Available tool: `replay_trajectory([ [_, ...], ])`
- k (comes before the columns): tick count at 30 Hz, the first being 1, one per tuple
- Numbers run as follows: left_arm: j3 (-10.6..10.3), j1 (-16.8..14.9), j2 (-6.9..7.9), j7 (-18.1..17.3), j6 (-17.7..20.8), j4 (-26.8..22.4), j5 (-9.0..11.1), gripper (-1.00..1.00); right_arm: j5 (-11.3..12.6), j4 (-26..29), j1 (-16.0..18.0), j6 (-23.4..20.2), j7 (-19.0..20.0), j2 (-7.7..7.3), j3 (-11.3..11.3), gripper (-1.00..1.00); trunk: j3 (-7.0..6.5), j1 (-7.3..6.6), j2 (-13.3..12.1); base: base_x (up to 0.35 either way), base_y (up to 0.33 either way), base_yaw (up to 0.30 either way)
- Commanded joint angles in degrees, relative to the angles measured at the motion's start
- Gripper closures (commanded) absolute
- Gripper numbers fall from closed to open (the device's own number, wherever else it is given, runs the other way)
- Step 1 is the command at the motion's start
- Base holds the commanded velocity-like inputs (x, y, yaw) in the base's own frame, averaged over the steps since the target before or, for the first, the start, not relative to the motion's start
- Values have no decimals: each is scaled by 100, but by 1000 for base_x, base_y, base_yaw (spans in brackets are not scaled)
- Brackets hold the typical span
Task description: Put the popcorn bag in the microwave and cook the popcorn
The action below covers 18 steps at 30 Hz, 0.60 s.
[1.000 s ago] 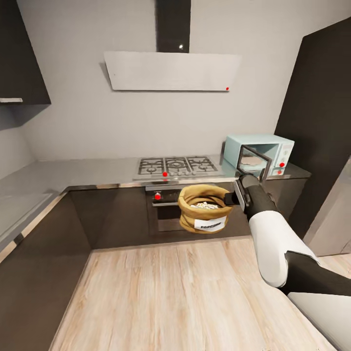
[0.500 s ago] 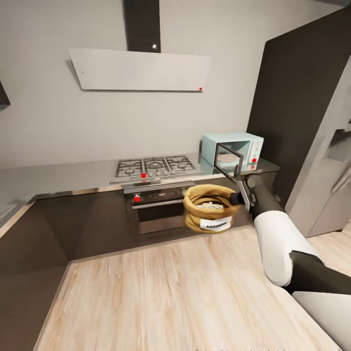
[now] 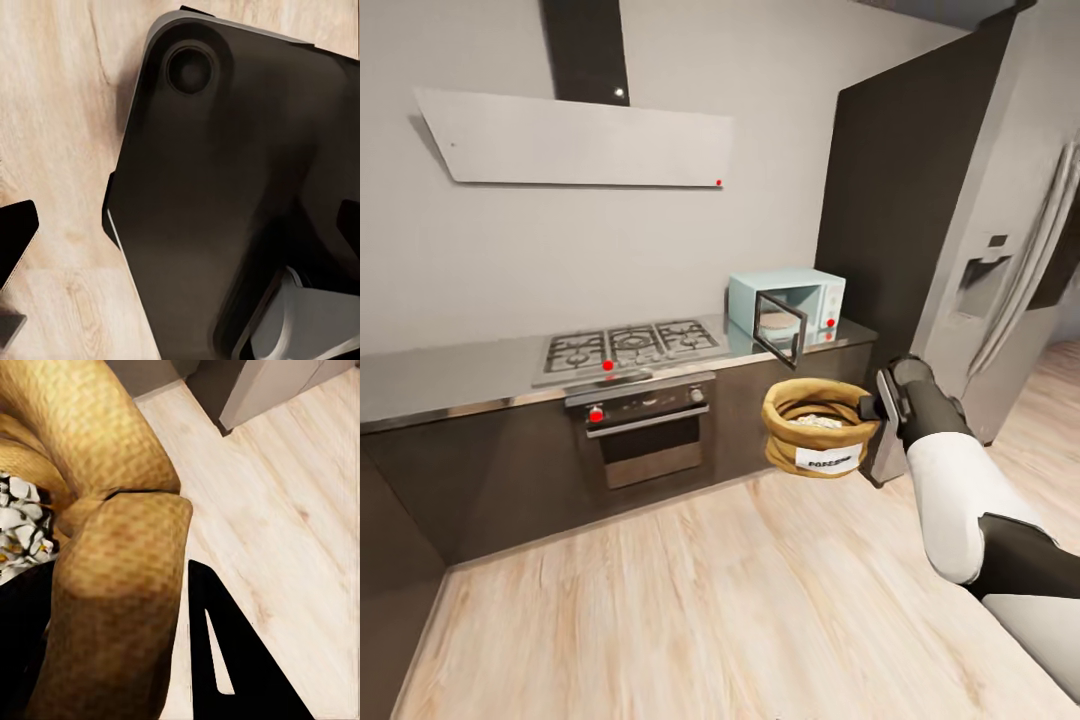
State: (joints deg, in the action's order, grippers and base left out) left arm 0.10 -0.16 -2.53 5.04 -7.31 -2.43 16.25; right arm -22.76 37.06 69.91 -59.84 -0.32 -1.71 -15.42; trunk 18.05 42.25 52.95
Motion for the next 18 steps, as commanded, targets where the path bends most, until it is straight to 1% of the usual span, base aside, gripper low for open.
replay_trajectory([
  [1, -2, -2, -2, 15, -16, -2, 18, -100, 9, 3, 5, -16, 1, -10, -12, 100, 7, 1, 5, 0, 0, -286],
  [2, -2, -2, -2, 15, -16, -3, 18, -100, 9, 3, 5, -16, 1, -24, -13, 100, 7, 1, 5, 0, 0, -286],
  [3, -2, -2, -2, 15, -16, -3, 18, -100, 9, 3, 5, -16, 3, -70, -13, 100, 7, 1, 5, 0, 0, -286],
  [5, -2, -2, -2, 15, -16, -3, 18, -100, 5, 3, 5, -16, 5, -233, -13, 100, 7, 1, 5, 0, 0, -286],
  [7, -2, -2, -2, 15, -16, -3, 18, -100, -5, 9, 5, -16, 5, -311, -13, 100, 7, 1, 5, 0, 0, -286],
  [10, -2, -2, -2, 15, -16, -4, 18, -100, 3, 8, 5, -16, 5, -343, -13, 100, 7, 1, 5, 0, 0, -286],
  [14, -12, -2, -21, 19, -32, -11, 3, -100, 0, 6, 5, -16, 11, -347, -13, 100, 7, 1, 5, 0, 0, -286],
  [18, 0, -2, -6, 23, -34, -12, 12, -100, 8, 3, 5, -16, 10, -348, -13, 100, 7, 1, 5, 0, 0, -286],
])
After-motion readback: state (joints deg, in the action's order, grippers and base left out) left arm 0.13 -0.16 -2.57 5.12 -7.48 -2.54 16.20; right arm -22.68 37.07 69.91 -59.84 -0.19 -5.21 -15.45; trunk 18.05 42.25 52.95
